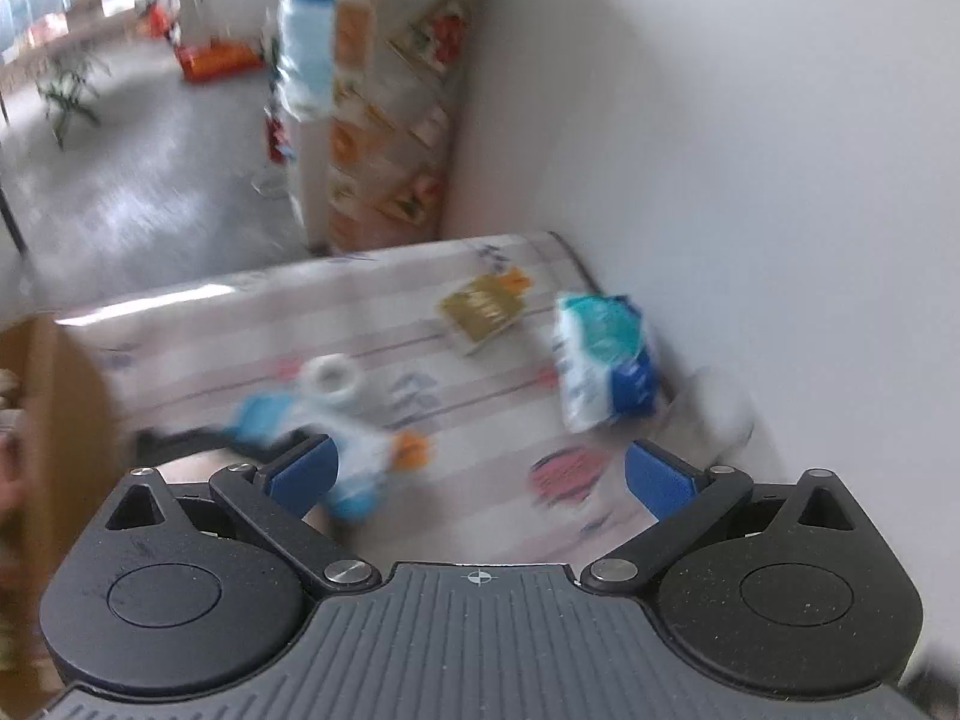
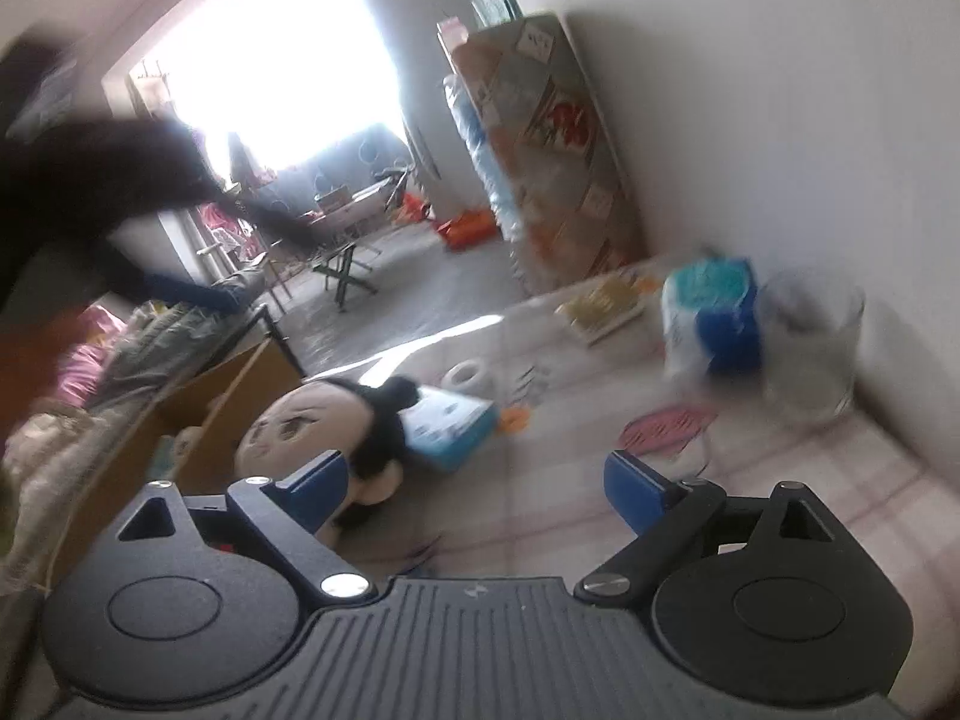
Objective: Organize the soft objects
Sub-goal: 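Move both open tools back over the bed, then grasp the blue-white wet wipes pack with the left tool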
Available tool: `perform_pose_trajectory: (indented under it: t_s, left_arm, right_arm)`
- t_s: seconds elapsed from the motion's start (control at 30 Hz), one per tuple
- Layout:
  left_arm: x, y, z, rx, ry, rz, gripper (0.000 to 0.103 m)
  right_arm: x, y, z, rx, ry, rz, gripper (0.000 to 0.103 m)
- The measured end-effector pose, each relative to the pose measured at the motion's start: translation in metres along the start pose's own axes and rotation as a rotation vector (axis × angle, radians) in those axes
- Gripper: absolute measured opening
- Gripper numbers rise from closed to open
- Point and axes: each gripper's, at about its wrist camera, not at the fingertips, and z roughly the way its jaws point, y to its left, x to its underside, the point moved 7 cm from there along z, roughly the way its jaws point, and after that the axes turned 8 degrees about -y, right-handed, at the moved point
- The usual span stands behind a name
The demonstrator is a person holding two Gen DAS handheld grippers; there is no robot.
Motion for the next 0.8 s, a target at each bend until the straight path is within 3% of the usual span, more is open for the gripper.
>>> perform_pose_trajectory:
  t_s: [0.17,0.4,0.63,0.8]
  left_arm:
    - [-0.028,-0.045,0.101,0.026,0.093,-0.025,0.103]
    - [-0.027,-0.084,0.210,0.053,0.209,-0.017,0.102]
    - [-0.017,-0.096,0.264,0.042,0.286,0.034,0.102]
    - [-0.013,-0.091,0.280,0.021,0.292,0.028,0.098]
  right_arm:
    - [0.003,-0.010,0.011,0.010,-0.053,-0.031,0.095]
    - [0.007,-0.027,0.015,-0.005,-0.062,-0.027,0.095]
    - [0.012,-0.046,0.023,-0.023,-0.035,0.041,0.095]
    - [0.016,-0.053,0.028,-0.043,-0.002,0.094,0.095]
